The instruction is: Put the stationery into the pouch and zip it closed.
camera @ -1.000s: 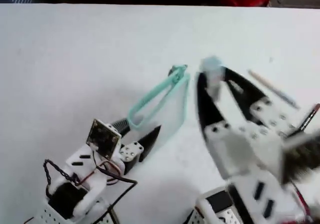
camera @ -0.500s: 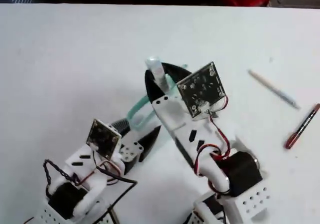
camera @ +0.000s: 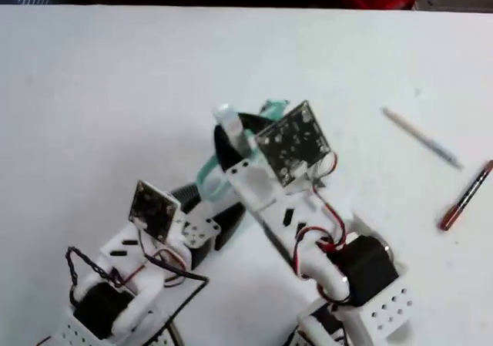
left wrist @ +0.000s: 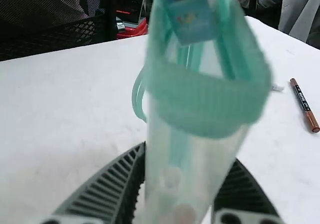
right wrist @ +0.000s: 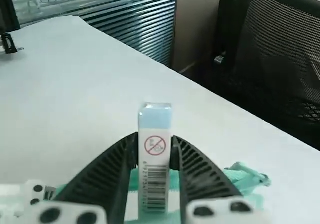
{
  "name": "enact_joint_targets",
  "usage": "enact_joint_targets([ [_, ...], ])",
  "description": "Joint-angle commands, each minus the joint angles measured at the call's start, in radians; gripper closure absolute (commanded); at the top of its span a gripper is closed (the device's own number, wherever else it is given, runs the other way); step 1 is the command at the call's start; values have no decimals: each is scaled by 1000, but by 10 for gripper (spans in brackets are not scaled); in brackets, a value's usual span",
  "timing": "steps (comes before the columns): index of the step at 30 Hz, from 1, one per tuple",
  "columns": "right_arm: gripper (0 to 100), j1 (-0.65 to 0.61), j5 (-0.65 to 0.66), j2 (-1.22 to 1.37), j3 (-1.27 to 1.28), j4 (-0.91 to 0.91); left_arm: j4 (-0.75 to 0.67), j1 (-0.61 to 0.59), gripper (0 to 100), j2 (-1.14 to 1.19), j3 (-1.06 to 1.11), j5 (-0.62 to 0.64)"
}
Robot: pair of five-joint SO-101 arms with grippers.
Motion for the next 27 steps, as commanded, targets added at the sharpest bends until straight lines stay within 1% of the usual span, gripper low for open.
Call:
enact_joint_targets([
  [1,979,-58,80,-5,-6,1,5,10,793,1,-61,14],
  [4,975,-65,150,-10,-6,24,5,10,793,1,-61,8],
  [7,968,-61,172,-13,-34,108,5,10,793,1,-61,8],
  [9,920,-39,178,-13,-57,163,3,10,793,1,-61,8],
  [12,807,7,183,-13,-100,199,2,10,793,1,-61,8],
  [14,775,36,184,-13,-129,222,2,10,793,1,-60,8],
  [20,804,64,184,-13,-210,271,2,10,793,1,-58,8],
  [27,804,70,184,-13,-322,326,3,12,794,1,-57,8],
])
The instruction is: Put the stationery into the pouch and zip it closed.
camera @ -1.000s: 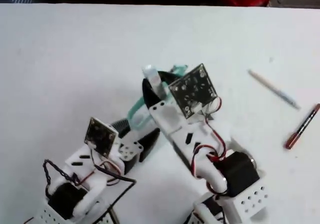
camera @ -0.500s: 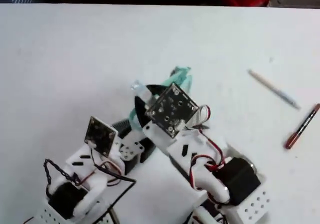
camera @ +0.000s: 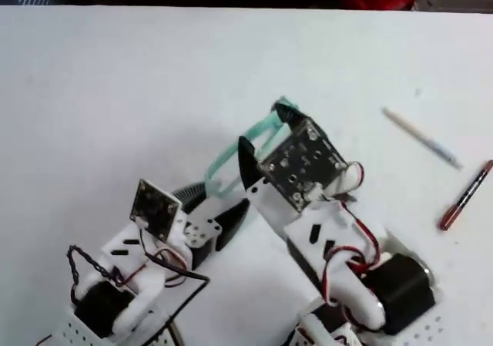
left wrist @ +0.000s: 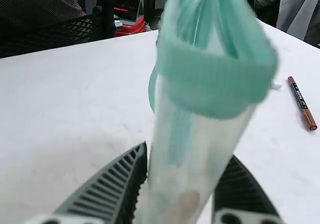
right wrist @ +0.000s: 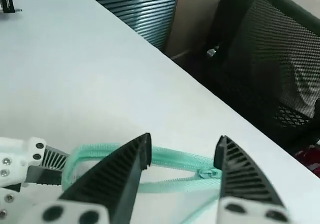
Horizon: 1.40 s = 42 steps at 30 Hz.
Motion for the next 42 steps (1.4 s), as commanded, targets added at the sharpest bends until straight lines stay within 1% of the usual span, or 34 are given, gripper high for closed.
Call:
enact_joint_targets([
  [1,804,30,11,-10,-72,16,5,7,795,-12,-51,3],
  [3,804,82,11,-10,-89,16,5,7,817,-12,-51,3],
  [5,804,168,11,-10,-109,16,0,12,842,-12,-51,-15],
  [8,804,341,11,-5,-118,8,0,15,852,-12,-49,-83],
  [11,804,536,11,19,-84,-10,0,15,852,-12,-49,-81],
  [15,804,769,14,105,-9,-107,0,15,852,-12,-49,-81],
  [16,804,819,37,142,3,-139,0,15,853,-12,-49,-83],
  [18,804,883,130,237,6,-176,0,15,853,-12,-48,-84],
  [23,804,967,304,558,-52,-185,0,15,854,-12,-48,-87],
  [28,802,1026,451,901,-235,-173,0,15,854,-12,-48,-87],
  [32,802,1035,545,1155,-405,-108,0,15,855,-12,-48,-87],
  [35,802,1038,569,1325,-554,-88,0,15,855,-12,-48,-89],
  [42,801,1052,569,1712,-891,-82,0,13,855,-12,-48,-91],
])
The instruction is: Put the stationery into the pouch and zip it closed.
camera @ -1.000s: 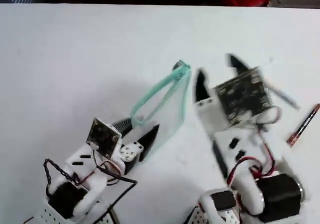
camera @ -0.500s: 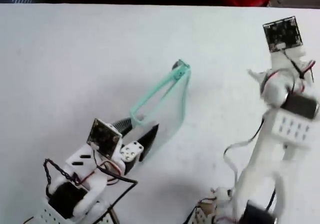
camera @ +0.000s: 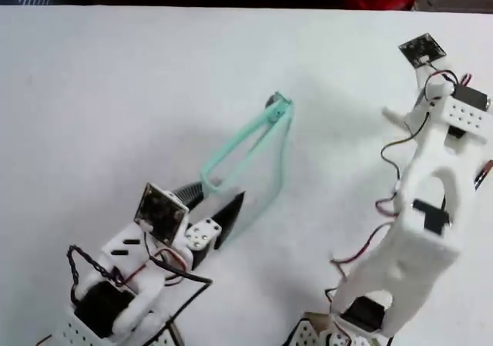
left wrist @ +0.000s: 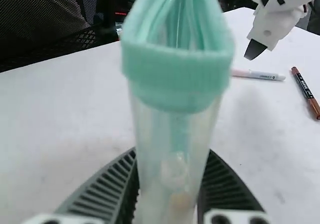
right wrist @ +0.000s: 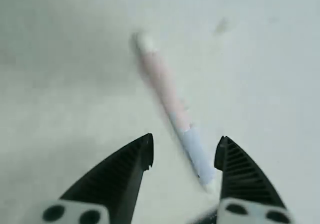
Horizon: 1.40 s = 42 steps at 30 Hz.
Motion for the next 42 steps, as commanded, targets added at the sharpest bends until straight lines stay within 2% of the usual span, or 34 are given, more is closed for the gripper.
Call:
enact_joint_targets([
  [1,801,7,14,154,-195,5,0,13,854,-12,-46,-12],
  [4,803,7,25,274,-307,47,0,13,854,-12,-46,-12],
  [9,806,-24,218,433,-488,255,0,13,854,-12,-46,-12],
  [11,844,-27,229,481,-554,288,0,13,854,-12,-46,-12],
  [14,995,-27,227,542,-654,295,0,13,854,-12,-46,-12],
  [16,949,-24,227,572,-706,325,0,13,855,-12,-46,-12],
  [24,981,-30,226,593,-922,556,0,13,855,-12,-46,-12],
  [26,981,-30,209,593,-1003,578,0,13,855,-12,-46,-12],
  [31,981,-30,40,591,-1163,581,0,13,854,-12,-46,-12],
  [34,981,-30,-17,591,-1200,584,0,10,852,-12,-46,-11],
  [38,981,-30,-26,558,-1171,590,-2,8,841,-12,-46,-5],
  [42,981,-35,-28,426,-1023,590,-2,13,841,-12,-46,-3],
])
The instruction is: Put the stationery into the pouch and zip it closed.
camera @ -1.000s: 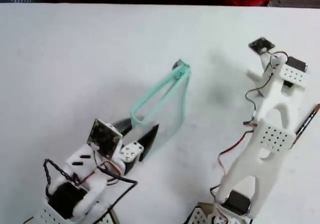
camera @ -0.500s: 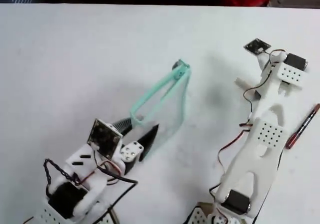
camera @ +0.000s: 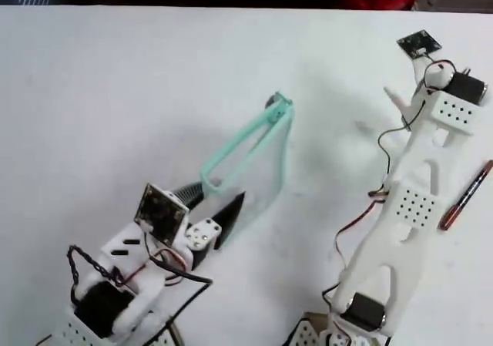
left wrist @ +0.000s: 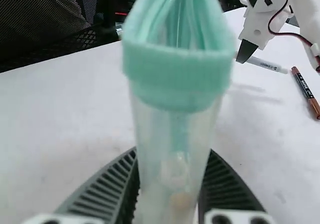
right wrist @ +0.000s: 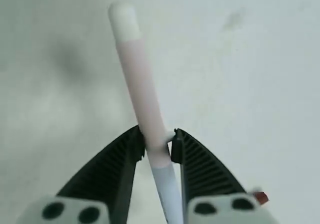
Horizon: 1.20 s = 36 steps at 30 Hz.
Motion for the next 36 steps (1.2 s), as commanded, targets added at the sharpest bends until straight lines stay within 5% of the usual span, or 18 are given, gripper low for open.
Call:
enact_joint_targets([
  [1,981,-21,-14,-205,127,5,-2,13,841,-12,-46,0],
  [10,981,-163,-61,-912,982,-19,-3,8,841,-12,-38,-5],
  [19,981,-323,-242,-1638,1605,-343,-51,7,845,-12,0,-8],
  [27,981,-707,-437,-2147,1694,-406,-51,7,842,-12,-3,0],
  [36,981,-1041,-626,-2272,1703,-748,-5,5,789,-12,-41,106],
])
